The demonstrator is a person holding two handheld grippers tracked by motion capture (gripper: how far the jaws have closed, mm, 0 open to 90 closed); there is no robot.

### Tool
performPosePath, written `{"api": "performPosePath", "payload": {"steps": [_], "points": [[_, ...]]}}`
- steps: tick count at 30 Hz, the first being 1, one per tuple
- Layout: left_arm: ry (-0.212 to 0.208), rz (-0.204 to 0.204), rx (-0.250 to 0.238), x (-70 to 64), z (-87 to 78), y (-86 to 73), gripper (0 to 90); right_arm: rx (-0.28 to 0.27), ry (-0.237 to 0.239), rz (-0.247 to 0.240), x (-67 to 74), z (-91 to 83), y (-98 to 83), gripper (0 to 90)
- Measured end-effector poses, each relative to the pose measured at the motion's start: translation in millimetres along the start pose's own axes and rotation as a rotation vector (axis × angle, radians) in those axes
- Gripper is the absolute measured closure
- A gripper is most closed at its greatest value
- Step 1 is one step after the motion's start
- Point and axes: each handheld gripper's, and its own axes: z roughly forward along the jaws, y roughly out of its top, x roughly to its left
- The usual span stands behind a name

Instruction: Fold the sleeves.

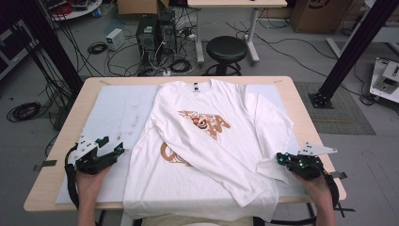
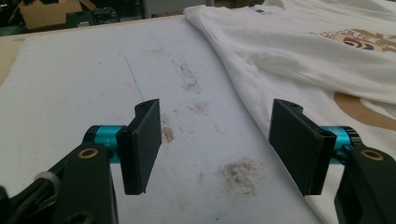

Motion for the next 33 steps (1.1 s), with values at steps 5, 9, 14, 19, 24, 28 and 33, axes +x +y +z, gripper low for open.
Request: {"api": "performPosePath", "payload": {"steps": [5,9,14,19,24,28,33], "points": [[0.000,-0.003,-0.002,0.1,0.2,0.0,34.7,-0.042,0.026,-0.005,5.9,-3.9,8.9,54.1],[0.001,-0.005,-0.003,-0.1,0.4,0.0,34.7,-0.036,0.065,-0.062,15.3,-4.2,13.3,48.3],[0.002,0.000,0.001,-0.2,0.2,0.1,34.7,-0.014,0.025,-0.151,24.4,9.7,18.3,45.7],[0.001,-0.002,0.001,-0.2,0.3,0.0,34.7,0.050,0.010,-0.241,32.2,22.3,18.0,60.3],[0.002,0.001,-0.001,-0.3,0.1,0.0,34.7,0.067,0.005,-0.222,30.2,26.6,15.1,81.7],[0.003,0.002,0.000,-0.4,0.1,0.0,34.7,0.065,-0.005,-0.186,28.7,24.5,15.6,87.0],[0.003,-0.003,-0.001,-0.2,0.6,0.0,34.7,-0.008,0.001,-0.138,32.7,11.8,26.8,87.1]]}}
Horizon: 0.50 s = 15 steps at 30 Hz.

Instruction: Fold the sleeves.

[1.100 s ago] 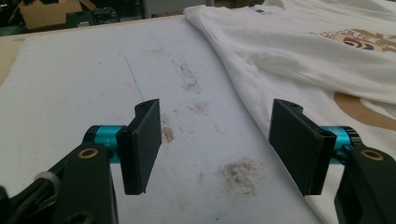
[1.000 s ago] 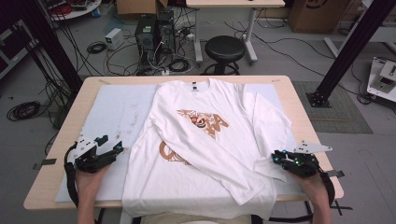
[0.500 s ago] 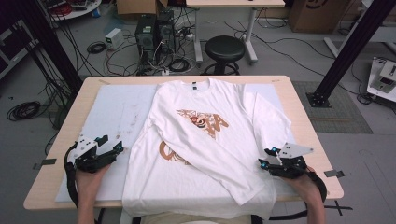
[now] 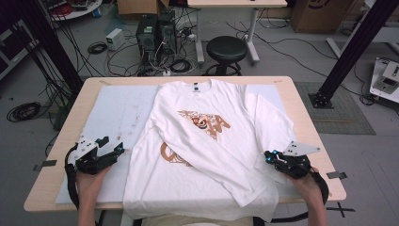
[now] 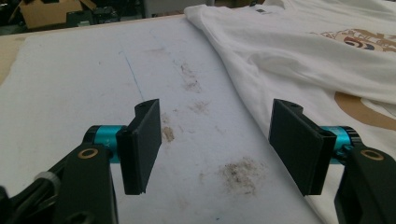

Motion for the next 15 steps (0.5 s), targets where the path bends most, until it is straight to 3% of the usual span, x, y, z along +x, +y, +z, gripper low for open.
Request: {"api": "performPosePath", "payload": {"steps": [8,11,15], "points": [[0.002,0.003,0.002,-0.1,0.0,0.1,34.7,-0.088,0.062,0.021,21.9,-7.2,29.0,87.1],[0.002,0.002,0.002,-0.1,-0.1,0.1,34.7,-0.109,0.083,0.004,35.1,-0.3,40.3,87.0],[0.003,0.002,0.002,-0.1,-0.2,0.1,34.7,-0.128,0.122,0.030,52.2,12.5,53.2,87.0]]}}
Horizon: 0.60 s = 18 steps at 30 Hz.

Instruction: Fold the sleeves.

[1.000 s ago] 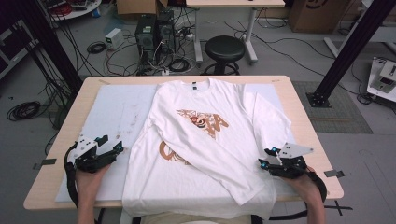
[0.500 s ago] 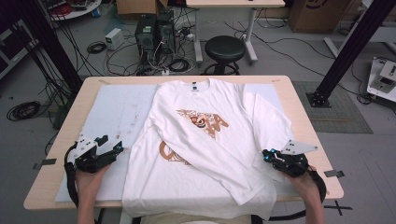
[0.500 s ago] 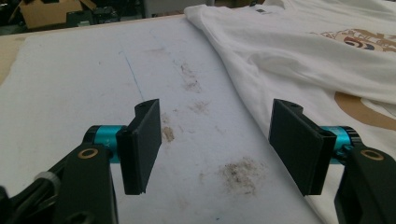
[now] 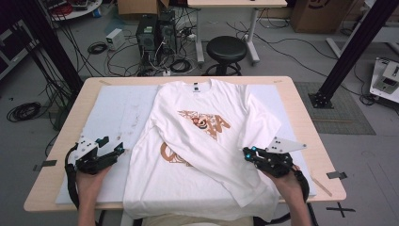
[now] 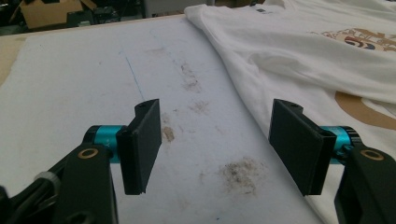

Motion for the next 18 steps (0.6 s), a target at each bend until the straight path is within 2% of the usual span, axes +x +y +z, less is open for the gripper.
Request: {"api": "performPosePath", "payload": {"steps": [3,8,12,18], "points": [[-0.001,-0.001,-0.001,0.2,0.2,0.0,34.7,0.003,-0.001,-0.005,9.4,12.4,7.1,87.0],[-0.003,-0.006,0.005,0.9,0.4,0.2,34.7,0.000,0.025,-0.008,21.8,31.7,19.3,86.8],[-0.002,-0.012,0.005,0.7,0.8,0.2,34.7,-0.019,0.055,0.007,31.9,43.8,30.1,86.8],[-0.002,-0.012,0.008,0.7,0.8,0.3,34.7,-0.032,0.082,-0.006,50.5,62.7,43.8,86.7]]}}
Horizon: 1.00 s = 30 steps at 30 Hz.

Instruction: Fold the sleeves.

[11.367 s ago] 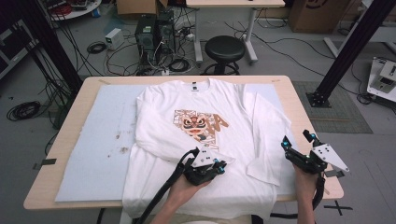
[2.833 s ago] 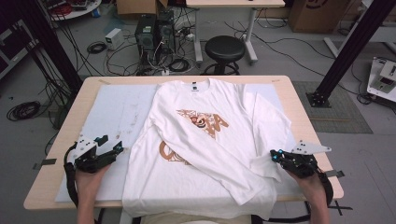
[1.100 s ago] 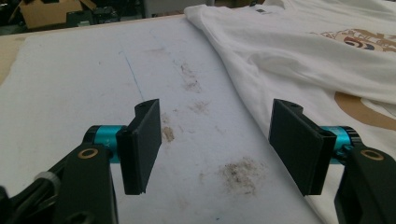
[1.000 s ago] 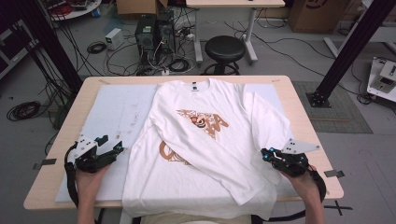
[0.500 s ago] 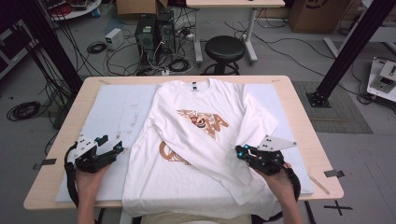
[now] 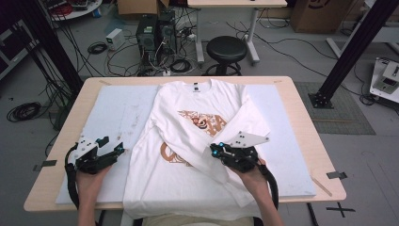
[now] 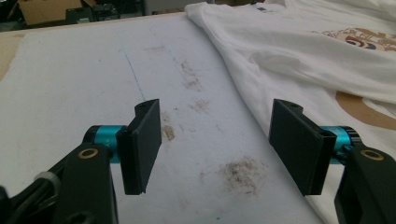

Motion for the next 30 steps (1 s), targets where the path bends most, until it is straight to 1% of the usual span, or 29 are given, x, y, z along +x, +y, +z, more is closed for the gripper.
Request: {"api": "performPosePath", "payload": {"steps": [3,4,6,7,9,10,11,12,13,14,15,16,18,21,23,24,28,30], "points": [[0.000,0.000,0.001,0.0,0.0,0.0,34.7,0.000,0.009,-0.004,6.3,7.2,3.7,86.7],[0.000,0.001,0.002,0.4,0.2,0.1,34.7,0.007,0.025,-0.022,15.2,17.5,7.6,86.6],[0.000,0.001,0.003,0.4,0.2,0.1,34.7,0.019,0.044,-0.031,22.8,27.2,9.9,86.6],[0.000,0.001,0.003,0.4,0.2,0.1,34.7,0.019,0.044,-0.031,22.8,27.2,9.9,86.6],[0.000,0.001,0.002,0.4,0.1,0.1,34.7,0.035,0.054,-0.042,29.2,38.5,10.8,86.7],[0.000,0.001,0.002,0.4,0.1,0.1,34.7,0.035,0.054,-0.042,29.2,38.5,10.8,86.7],[-0.001,0.000,-0.001,0.6,0.0,0.0,34.7,0.063,0.061,-0.050,35.8,55.8,10.4,86.7],[-0.003,0.001,0.001,0.8,-0.2,0.1,34.7,0.073,0.059,-0.053,37.8,60.7,10.4,86.7],[-0.003,-0.001,0.000,0.7,-0.1,0.0,34.7,0.078,0.056,-0.058,39.4,65.3,10.2,86.7],[-0.003,-0.001,0.000,0.7,-0.1,0.0,34.7,0.078,0.056,-0.058,39.4,65.3,10.2,86.7],[-0.003,0.000,0.000,0.8,-0.1,0.0,34.7,0.088,0.059,-0.054,41.5,73.5,9.7,86.6],[-0.003,0.000,0.000,0.8,-0.1,0.0,34.7,0.088,0.059,-0.054,41.5,73.5,9.7,86.6],[-0.003,0.000,0.001,0.9,0.0,0.1,34.7,0.094,0.059,-0.045,42.3,80.3,9.5,86.6],[-0.002,0.000,0.001,0.8,0.0,0.1,34.7,0.089,0.065,-0.028,43.3,88.3,10.5,86.7],[-0.002,0.000,0.002,0.7,0.2,0.1,34.7,0.087,0.073,-0.025,44.8,93.0,12.1,86.7],[-0.001,-0.002,0.000,0.5,0.3,0.0,34.7,0.085,0.075,-0.030,45.0,95.5,13.1,86.7],[-0.003,0.000,0.003,0.7,0.2,0.1,34.7,0.091,0.073,-0.023,47.0,106.2,17.5,86.7],[-0.003,0.001,0.002,1.0,0.2,0.1,34.7,0.092,0.078,-0.030,48.5,112.1,19.3,86.7]]}}
